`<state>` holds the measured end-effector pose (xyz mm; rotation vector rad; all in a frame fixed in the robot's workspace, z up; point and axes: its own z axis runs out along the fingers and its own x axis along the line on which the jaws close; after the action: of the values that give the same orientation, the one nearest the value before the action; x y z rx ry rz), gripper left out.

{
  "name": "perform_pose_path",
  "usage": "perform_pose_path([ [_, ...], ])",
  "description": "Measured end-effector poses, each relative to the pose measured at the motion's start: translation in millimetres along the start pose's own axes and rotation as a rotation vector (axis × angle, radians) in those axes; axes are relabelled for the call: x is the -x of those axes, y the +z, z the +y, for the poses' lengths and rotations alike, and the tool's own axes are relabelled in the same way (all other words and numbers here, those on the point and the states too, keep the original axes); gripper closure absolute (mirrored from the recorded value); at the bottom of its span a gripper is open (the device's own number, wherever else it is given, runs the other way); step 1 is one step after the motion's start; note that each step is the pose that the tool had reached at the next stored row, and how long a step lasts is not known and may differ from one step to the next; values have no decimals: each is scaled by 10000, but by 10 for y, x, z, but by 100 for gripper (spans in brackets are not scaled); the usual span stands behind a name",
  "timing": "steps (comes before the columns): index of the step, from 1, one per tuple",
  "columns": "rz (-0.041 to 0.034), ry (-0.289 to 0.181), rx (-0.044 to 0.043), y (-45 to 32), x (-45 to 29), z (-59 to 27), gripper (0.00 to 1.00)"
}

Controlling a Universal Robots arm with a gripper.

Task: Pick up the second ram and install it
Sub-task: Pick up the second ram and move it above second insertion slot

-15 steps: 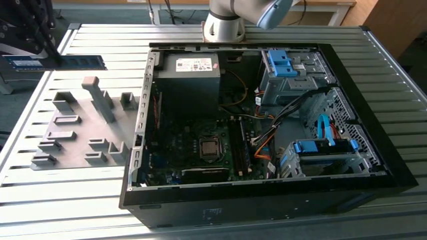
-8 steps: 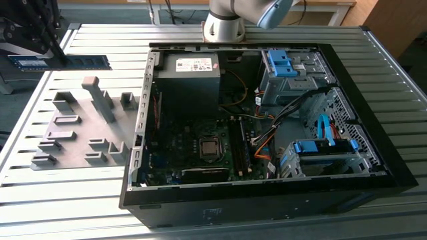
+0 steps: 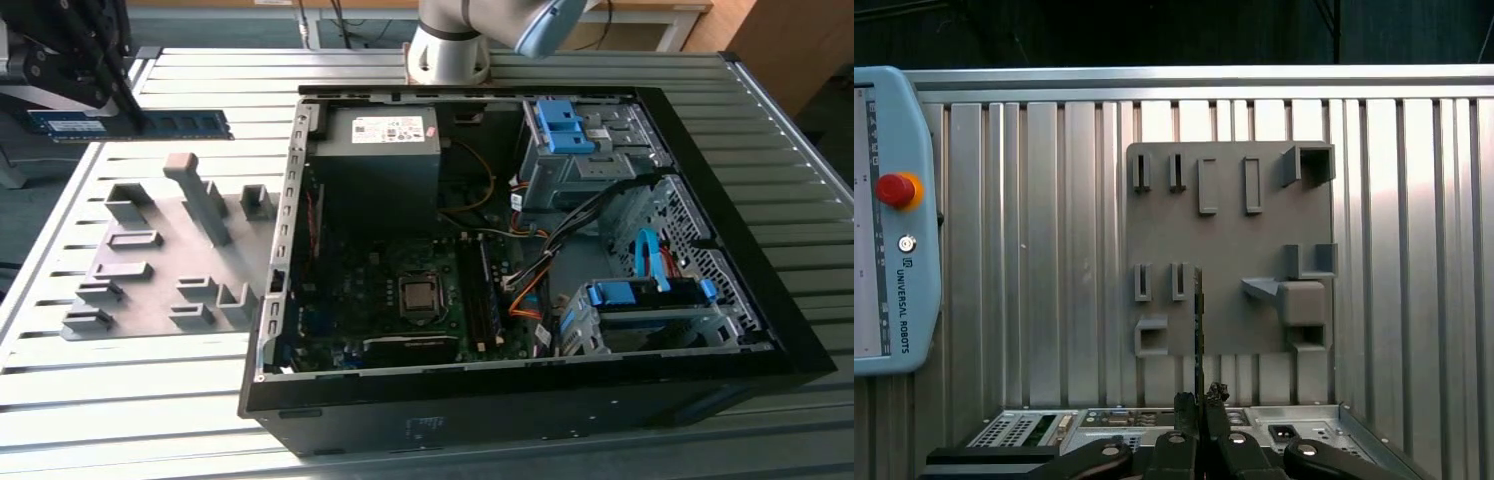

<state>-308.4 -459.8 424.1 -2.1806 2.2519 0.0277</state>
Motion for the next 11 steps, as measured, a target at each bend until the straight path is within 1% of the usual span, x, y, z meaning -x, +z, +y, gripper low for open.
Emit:
perform_pose_path([
  [11,-1,0,0,0,3,-101,86],
])
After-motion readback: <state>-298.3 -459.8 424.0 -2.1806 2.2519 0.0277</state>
